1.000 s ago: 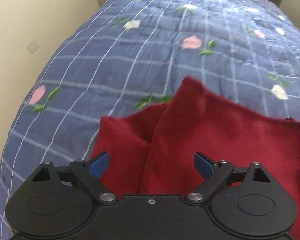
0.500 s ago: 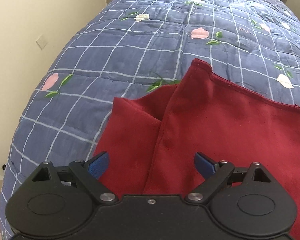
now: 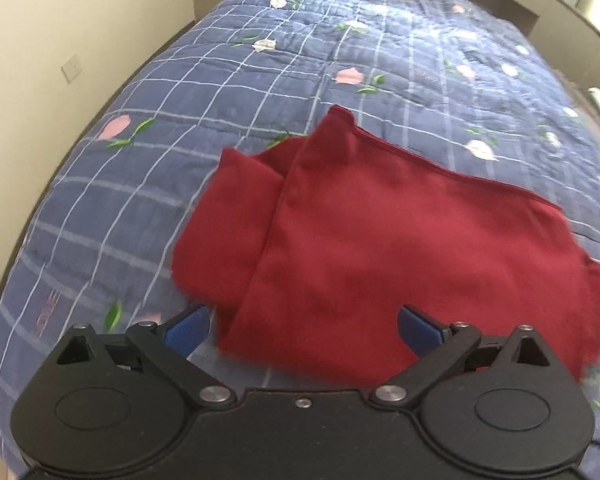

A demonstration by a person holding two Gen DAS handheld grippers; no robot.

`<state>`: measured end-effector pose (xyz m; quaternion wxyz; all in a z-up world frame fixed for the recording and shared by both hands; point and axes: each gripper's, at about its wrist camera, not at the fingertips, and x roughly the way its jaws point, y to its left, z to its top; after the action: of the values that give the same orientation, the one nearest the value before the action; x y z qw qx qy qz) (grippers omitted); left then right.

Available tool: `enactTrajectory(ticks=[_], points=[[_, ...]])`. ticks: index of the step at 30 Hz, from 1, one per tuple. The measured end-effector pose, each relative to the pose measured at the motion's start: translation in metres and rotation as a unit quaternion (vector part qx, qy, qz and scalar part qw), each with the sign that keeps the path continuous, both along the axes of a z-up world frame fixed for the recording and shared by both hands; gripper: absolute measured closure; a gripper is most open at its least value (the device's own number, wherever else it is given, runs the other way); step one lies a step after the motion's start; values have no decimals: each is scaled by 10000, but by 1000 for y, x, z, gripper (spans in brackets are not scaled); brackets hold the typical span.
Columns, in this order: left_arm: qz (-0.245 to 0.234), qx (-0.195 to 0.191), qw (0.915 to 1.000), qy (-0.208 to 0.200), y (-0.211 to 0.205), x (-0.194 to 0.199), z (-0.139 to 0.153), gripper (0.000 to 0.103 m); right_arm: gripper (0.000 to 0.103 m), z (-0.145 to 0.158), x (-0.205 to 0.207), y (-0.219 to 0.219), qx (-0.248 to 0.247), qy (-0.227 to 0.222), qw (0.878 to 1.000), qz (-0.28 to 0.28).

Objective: Fold small clothes
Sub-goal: 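Open both grippers and withdraw them from the folded sweater, then move both grippers over the folded sweater bundle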

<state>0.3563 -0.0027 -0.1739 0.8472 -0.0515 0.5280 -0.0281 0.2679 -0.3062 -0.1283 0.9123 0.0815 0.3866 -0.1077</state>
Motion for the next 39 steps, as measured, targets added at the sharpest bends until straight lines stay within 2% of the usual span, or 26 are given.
enactTrajectory(ticks=[3, 6, 10, 15, 19, 22, 27, 32, 36, 39], points=[[-99, -59, 9999, -59, 12, -39, 33, 2, 0, 30, -37, 27, 28, -105, 9999, 8], [-83, 106, 9998, -160, 28, -82, 67, 1, 0, 62, -68, 53, 106, -102, 9999, 38], [-189, 234, 9995, -100, 45, -133, 101, 1, 0, 101, -100, 82, 183, 138, 9996, 159], [-243, 201, 9995, -15, 57, -175, 123, 1, 0, 135, -110, 107, 108, 574, 9974, 419], [-126, 251, 9995, 139, 55, -186, 127, 1, 0, 155, -107, 122, -335, 595, 9964, 507], [-1, 79, 9998, 199, 54, -184, 123, 1, 0, 154, -101, 127, -598, 715, 9935, 656], [206, 168, 9981, 562, 42, -168, 96, 1, 0, 130, -77, 123, -776, 1063, 9865, 971], [510, 264, 9939, 944, 25, -143, 67, 1, 0, 104, -38, 104, -561, 1234, 9826, 1267], [736, -65, 9914, 1080, 6, -114, 45, 1, 0, 82, -2, 85, -364, 1317, 9787, 1533], [974, -139, 9885, 1146, -11, -91, 30, 1, 0, 61, 28, 72, -309, 1421, 9746, 1705]])
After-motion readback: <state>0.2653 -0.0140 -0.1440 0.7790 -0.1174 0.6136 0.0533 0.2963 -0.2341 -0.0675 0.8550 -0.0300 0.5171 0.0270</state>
